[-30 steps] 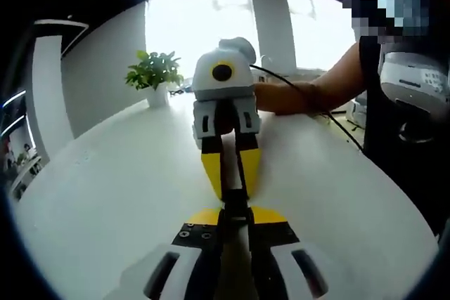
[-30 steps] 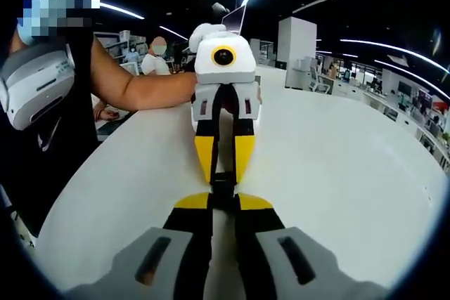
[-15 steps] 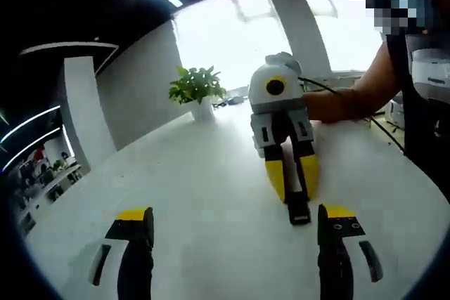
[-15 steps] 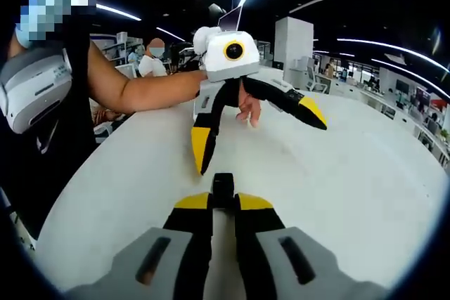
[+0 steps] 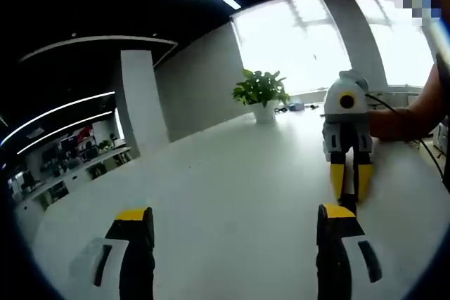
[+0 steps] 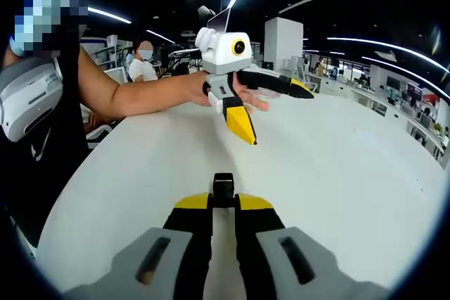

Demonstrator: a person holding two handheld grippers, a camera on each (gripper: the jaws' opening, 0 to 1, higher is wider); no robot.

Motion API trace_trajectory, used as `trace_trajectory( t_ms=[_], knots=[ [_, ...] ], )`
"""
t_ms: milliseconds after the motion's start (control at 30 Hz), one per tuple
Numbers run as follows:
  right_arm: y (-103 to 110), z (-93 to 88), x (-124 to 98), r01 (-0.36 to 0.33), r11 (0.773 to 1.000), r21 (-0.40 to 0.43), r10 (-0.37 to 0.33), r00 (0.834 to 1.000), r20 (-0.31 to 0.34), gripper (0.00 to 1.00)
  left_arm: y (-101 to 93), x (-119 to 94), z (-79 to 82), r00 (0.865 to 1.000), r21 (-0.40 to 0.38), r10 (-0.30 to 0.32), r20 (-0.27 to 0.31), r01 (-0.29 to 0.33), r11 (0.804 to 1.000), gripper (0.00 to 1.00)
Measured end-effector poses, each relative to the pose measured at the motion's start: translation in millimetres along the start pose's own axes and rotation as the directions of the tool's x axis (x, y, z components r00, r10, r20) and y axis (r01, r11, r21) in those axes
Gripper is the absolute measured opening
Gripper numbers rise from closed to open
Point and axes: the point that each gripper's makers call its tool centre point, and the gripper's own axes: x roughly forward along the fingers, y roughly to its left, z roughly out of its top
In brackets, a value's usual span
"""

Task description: Snap the two parts of the plastic buckle together until the buckle closes and remains connected.

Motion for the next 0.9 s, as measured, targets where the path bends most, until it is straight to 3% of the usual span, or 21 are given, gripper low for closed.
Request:
trace_trajectory(
  t_ms=[33,200,433,600,767,900],
  knots=[
    [0,0.2,0,0.001,1.0,0.001,-0.001,1.0,0.001,0.1,0.6,1,-0.2,1.0,0.01,0.009,-0.001,-0.009,1.0,0.84],
    [-3,2.5,-1,0.015,1.0,0.002,-0.015,1.0,0.01,0.1,11.0,2,2.3,0.998,-0.063,0.059,0.026,-0.057,0.996,0.99],
    [-14,1.8,-3,0.071,0.997,0.019,-0.071,0.997,0.001,0.1,30.3,-4,0.8,0.987,-0.1,0.158,0.026,-0.154,0.983,0.99],
    [-25,2.3,-5,0.121,0.992,0.039,-0.121,0.993,0.003,0.1,46.1,-10,0.5,0.978,-0.201,0.207,0.037,-0.196,0.96,0.99],
    [-30,0.1,-5,0.144,0.988,0.049,-0.144,0.99,-0.004,0.1,50.1,-13,-0.9,0.974,-0.167,0.224,0.023,-0.217,0.962,0.99],
    [-42,-1.7,-8,0.202,0.978,0.058,-0.201,0.979,-0.016,0.1,48.3,-13,-4.2,0.978,-0.168,0.208,0.02,-0.202,0.965,0.85]
  ],
)
